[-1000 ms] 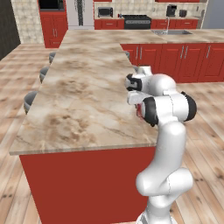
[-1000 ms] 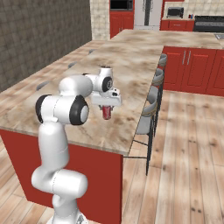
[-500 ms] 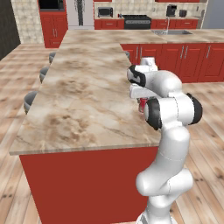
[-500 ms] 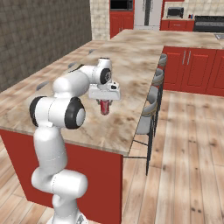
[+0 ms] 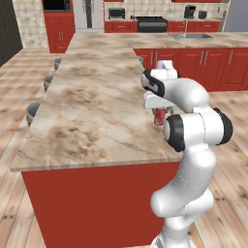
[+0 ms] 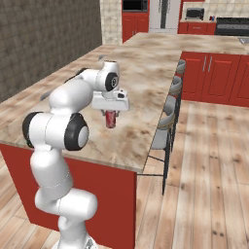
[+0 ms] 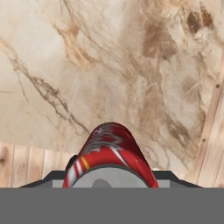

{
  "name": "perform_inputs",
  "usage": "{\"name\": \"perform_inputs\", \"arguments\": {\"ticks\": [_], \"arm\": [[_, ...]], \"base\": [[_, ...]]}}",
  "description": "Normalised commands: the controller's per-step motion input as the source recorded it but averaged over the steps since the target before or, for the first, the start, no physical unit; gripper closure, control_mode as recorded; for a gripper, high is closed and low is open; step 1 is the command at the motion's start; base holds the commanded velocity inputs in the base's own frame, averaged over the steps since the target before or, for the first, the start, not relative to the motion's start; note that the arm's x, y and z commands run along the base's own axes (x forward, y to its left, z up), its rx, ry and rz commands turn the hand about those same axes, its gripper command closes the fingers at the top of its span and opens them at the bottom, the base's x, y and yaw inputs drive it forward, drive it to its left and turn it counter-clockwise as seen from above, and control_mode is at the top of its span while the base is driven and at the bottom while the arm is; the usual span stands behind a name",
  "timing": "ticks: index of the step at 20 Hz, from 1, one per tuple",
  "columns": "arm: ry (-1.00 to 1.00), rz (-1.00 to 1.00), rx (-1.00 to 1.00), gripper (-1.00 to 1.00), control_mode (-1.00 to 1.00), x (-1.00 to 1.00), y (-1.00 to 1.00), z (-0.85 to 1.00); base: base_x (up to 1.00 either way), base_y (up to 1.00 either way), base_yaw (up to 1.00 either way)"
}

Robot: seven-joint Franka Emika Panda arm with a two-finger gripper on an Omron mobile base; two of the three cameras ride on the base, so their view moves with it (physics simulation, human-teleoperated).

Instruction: Four empty soda cans are scattered around the kitchen. Gather all the cans and cluster them next to the stove for recycling.

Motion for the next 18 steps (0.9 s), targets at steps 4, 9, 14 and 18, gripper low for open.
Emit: {"name": "perform_inputs", "arguments": {"ticks": [4,9,14,18], "arm": [[0.0,0.0,0.0,1.0,-1.0,-0.57,0.06,0.17],[0.02,0.0,0.0,1.0,-1.0,-0.55,0.02,0.18],[0.0,0.0,0.0,1.0,-1.0,-0.52,0.04,0.1],[-0.01,0.0,0.0,1.0,-1.0,-0.37,0.11,0.04]], "base": [[0.0,0.0,0.0],[0.0,0.0,0.0],[0.0,0.0,0.0],[0.0,0.0,0.0]]}}
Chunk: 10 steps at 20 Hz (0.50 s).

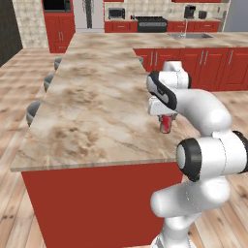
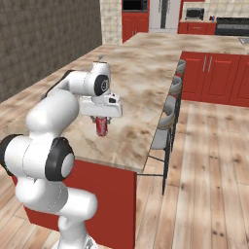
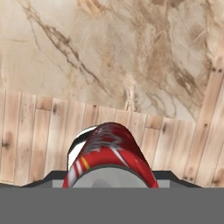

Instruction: Four empty soda cans are scattered around the kitchen. Gather all the cans and cluster them next to the stove for recycling.

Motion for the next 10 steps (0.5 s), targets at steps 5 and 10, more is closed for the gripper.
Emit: {"name": "perform_inputs", "arguments": {"ticks": [5,10], "arm": [[-0.03,-0.02,0.0,1.0,-1.0,-0.23,0.17,0.01],[-0.03,-0.04,0.0,1.0,-1.0,-0.25,0.09,0.01]], "base": [[0.0,0.0,0.0],[0.0,0.0,0.0]]}}
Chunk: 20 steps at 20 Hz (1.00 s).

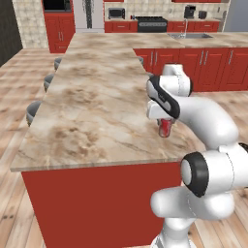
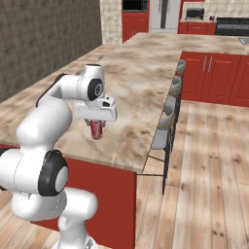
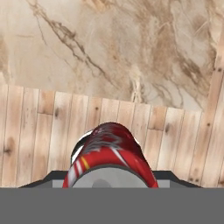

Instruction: Four empty soda cans are scattered around the kitchen. Gather all the cans and cluster them next to the stove for recycling.

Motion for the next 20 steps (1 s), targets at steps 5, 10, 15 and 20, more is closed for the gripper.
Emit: {"name": "perform_inputs", "arguments": {"ticks": [5,10,15,20], "arm": [[-0.01,-0.05,0.0,1.0,-1.0,-0.21,0.04,0.0],[-0.03,-0.04,0.0,1.0,-1.0,-0.19,0.0,0.0],[-0.05,-0.02,0.0,1.0,-1.0,-0.12,0.05,0.0],[-0.05,0.0,-0.01,1.0,-1.0,-0.08,0.04,0.0]], "base": [[0.0,0.0,0.0],[0.0,0.0,0.0],[0.0,0.0,0.0],[0.0,0.0,0.0]]}}
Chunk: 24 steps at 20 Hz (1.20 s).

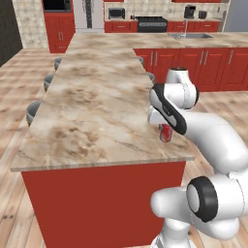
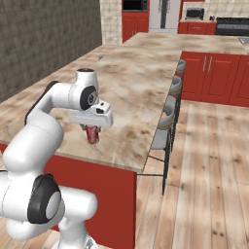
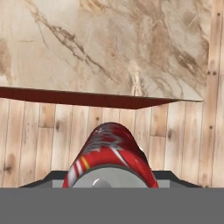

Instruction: Four empty soda cans are scattered around the kitchen. Gather all the cans and cluster them next to the stove for recycling.

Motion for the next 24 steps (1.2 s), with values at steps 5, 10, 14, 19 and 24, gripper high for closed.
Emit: {"name": "perform_inputs", "arguments": {"ticks": [5,10,14,19,24], "arm": [[0.0,0.0,-0.01,1.0,-1.0,0.0,0.0,0.0],[0.0,0.0,0.0,1.0,-1.0,0.0,0.0,0.0],[0.0,0.0,0.0,1.0,1.0,0.0,0.0,0.0],[0.0,0.0,0.0,1.0,1.0,0.0,0.0,0.0],[0.0,0.0,0.0,1.0,1.0,0.0,0.0,0.0]], "base": [[0.0,0.0,0.0],[0.0,0.0,0.0],[0.0,0.0,0.0],[0.0,0.0,0.0],[-0.05,0.02,0.0]]}}
